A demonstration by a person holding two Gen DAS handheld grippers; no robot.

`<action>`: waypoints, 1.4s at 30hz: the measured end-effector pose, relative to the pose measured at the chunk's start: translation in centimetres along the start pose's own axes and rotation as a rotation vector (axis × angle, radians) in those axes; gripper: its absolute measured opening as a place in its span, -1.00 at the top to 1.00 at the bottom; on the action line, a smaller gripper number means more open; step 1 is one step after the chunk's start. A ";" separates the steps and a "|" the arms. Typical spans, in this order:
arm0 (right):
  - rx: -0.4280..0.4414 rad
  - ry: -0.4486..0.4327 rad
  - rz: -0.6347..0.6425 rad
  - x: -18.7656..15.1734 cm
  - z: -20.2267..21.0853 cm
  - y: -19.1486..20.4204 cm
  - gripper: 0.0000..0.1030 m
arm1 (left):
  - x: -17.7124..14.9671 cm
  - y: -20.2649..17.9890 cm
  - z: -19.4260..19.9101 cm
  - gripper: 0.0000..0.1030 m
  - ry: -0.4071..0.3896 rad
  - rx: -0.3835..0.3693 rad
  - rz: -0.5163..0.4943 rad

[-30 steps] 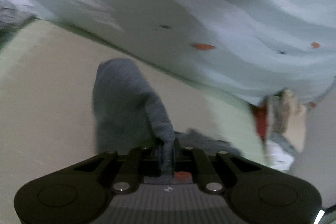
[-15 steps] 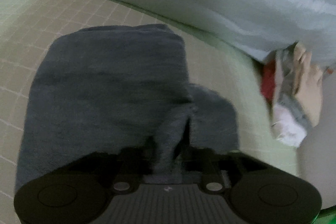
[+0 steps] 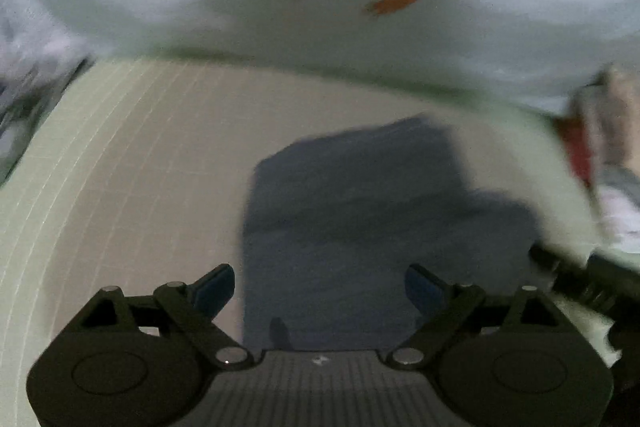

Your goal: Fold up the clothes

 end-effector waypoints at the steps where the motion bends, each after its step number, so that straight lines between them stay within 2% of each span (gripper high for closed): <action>1: 0.031 -0.005 0.012 0.4 0.0 1.4 -0.67 | -0.4 0.6 -0.4 -0.79 0.013 -0.013 0.019; 5: 0.166 0.006 0.059 0.6 -0.2 6.3 -0.47 | -1.4 2.3 -1.9 -0.79 0.065 -0.011 0.052; 8: 0.182 0.033 0.117 0.1 -1.1 8.6 -0.32 | -1.7 3.3 -2.5 -0.79 0.095 -0.022 0.062; 9: 0.174 0.041 0.136 -0.2 -1.4 9.2 -0.11 | -1.7 3.5 -2.7 -0.79 0.101 -0.022 0.062; 10: 0.175 0.054 0.144 -0.4 -1.8 9.7 0.19 | -1.6 3.6 -3.0 -0.79 0.105 -0.020 0.061; 12: 0.188 0.079 0.142 -0.6 -2.4 10.2 0.26 | -1.4 3.7 -3.5 -0.79 0.108 -0.018 0.055; 14: 0.198 0.090 0.127 -0.6 -2.8 10.2 0.43 | -1.5 3.9 -3.7 -0.79 0.111 -0.022 0.063; 16: 0.218 0.090 0.121 -0.7 -2.6 10.3 0.82 | -2.0 3.9 -3.4 -0.79 0.109 -0.025 0.073; 19: 0.256 0.057 0.116 -0.2 -1.5 10.3 0.86 | -2.0 3.7 -3.0 -0.79 0.092 -0.026 0.070; 21: 0.284 0.019 0.086 0.8 0.1 9.8 0.87 | -1.6 3.1 -2.7 -0.79 0.066 -0.018 0.019; 23: 0.313 -0.016 0.049 2.1 1.8 9.0 0.88 | -0.7 2.0 -1.9 -0.79 0.030 -0.016 -0.047; 27: 0.337 -0.120 -0.030 5.3 6.1 5.5 0.88 | 1.0 -0.8 -0.5 -0.79 -0.040 -0.067 -0.152; 30: 0.254 -0.137 -0.112 5.8 5.5 0.9 0.87 | 1.1 -1.9 -1.0 -0.84 -0.036 -0.101 -0.176; 33: 0.111 0.047 -0.134 2.1 -0.5 -2.8 0.62 | 0.1 -2.2 -3.1 -0.84 0.039 -0.138 -0.137; 35: 0.085 0.181 -0.230 -0.7 -3.4 -5.0 0.61 | -0.5 -2.5 -4.1 -0.84 0.078 -0.169 -0.122; 36: 0.090 0.218 -0.280 -1.6 -3.9 -5.6 0.47 | -0.7 -2.6 -4.4 -0.84 0.091 -0.180 -0.115; 37: 0.101 0.237 -0.324 -2.2 -4.0 -6.0 0.02 | -0.9 -2.7 -4.8 -0.84 0.102 -0.188 -0.108; 39: 0.123 0.266 -0.388 -3.1 -4.3 -6.6 -0.50 | -1.3 -2.6 -5.7 -0.84 0.127 -0.202 -0.091; 40: 0.128 0.275 -0.386 -3.3 -4.6 -6.4 -0.58 | -1.6 -2.6 -5.9 -0.84 0.139 -0.207 -0.084; 42: 0.129 0.301 -0.371 -4.0 -5.5 -6.1 -0.60 | -2.0 -2.8 -6.7 -0.84 0.158 -0.223 -0.065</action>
Point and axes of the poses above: each gripper's, at about its wrist camera, not at the fingertips, and z roughly against the way its jaws point, y to its left, x to its top, the point moved 10 cm from there along -z, roughly the way its jaws point, and after that the axes turned 14 degrees about -x, right-handed, at the moved point
